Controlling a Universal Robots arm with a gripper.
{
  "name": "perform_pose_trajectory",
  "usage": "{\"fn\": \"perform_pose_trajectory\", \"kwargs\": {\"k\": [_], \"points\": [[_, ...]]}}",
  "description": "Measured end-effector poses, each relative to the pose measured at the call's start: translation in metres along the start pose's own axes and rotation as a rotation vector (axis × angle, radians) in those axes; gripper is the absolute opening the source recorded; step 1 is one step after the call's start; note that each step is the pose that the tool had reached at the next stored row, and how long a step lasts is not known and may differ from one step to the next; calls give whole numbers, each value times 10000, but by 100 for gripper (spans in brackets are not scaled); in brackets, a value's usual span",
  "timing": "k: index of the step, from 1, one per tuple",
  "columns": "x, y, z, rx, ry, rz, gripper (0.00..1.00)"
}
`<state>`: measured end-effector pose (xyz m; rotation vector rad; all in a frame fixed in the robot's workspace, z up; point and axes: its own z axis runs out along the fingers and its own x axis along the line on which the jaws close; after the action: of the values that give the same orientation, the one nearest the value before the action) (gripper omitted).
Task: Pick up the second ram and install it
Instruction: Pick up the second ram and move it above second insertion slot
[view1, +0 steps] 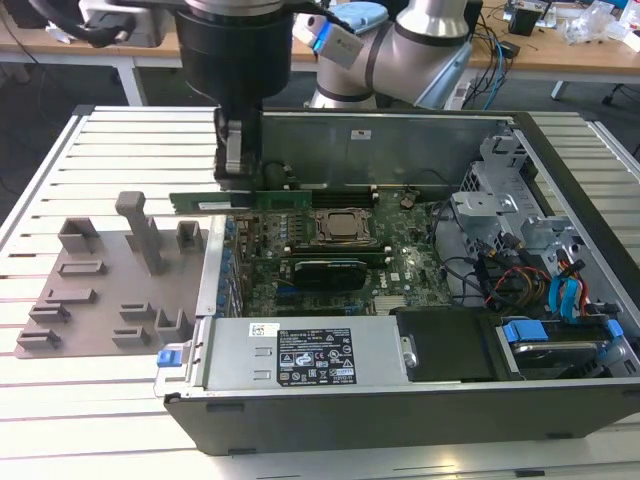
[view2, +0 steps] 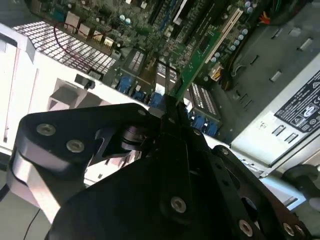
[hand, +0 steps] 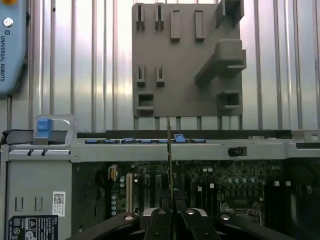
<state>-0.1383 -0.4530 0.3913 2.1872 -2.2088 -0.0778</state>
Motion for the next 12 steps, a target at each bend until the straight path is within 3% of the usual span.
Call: {"fn": "perform_pose_trajectory", "kwargs": {"k": [4, 7, 12], "points": [[-65, -141, 12, -20, -9, -2, 13], [-156, -307, 53, -70, -9, 1, 13], [-288, -588, 99, -96, -168, -11, 13]]}}
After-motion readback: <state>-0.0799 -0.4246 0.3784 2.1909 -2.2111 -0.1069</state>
